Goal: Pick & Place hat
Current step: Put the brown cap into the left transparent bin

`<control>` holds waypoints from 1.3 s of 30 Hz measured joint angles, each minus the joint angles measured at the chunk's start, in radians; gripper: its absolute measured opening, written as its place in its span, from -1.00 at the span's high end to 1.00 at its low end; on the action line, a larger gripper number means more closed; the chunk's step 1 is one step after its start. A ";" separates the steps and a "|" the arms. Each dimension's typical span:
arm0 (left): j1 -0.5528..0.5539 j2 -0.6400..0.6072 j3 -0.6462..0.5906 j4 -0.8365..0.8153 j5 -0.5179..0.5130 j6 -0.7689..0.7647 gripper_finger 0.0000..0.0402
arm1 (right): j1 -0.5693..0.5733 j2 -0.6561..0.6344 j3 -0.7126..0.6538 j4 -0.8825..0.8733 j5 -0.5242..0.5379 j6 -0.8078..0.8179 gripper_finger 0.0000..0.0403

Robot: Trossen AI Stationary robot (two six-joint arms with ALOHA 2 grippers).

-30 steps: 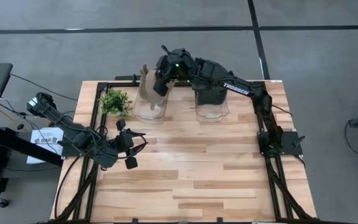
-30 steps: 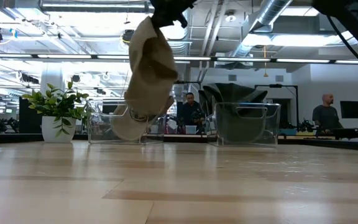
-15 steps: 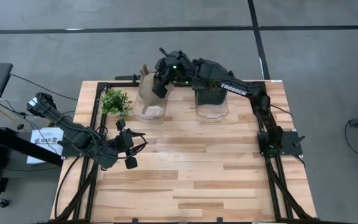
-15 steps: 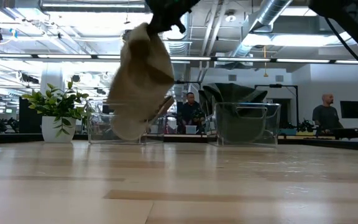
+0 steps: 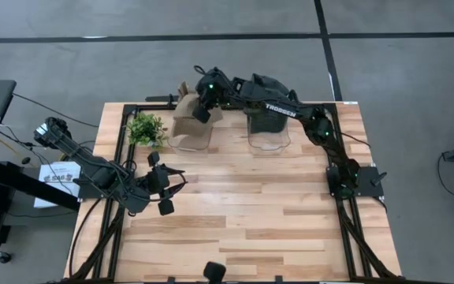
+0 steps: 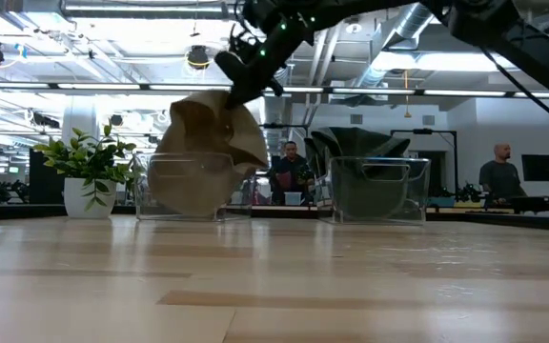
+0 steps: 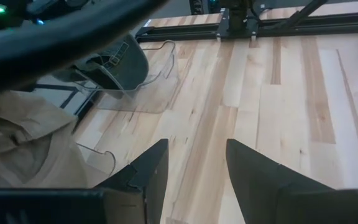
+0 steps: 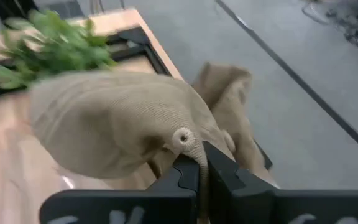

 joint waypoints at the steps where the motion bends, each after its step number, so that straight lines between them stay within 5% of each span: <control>1: 0.000 0.000 0.000 0.000 0.007 0.000 0.21 | -0.009 0.001 0.000 0.003 0.000 0.000 1.00; 31: 0.000 0.000 0.000 -0.006 0.013 -0.029 0.21 | -0.032 0.102 -0.001 0.097 0.028 0.043 0.99; 39: 0.000 0.000 0.000 -0.007 0.016 -0.029 0.21 | 0.003 0.102 -0.001 0.028 0.026 -0.065 0.55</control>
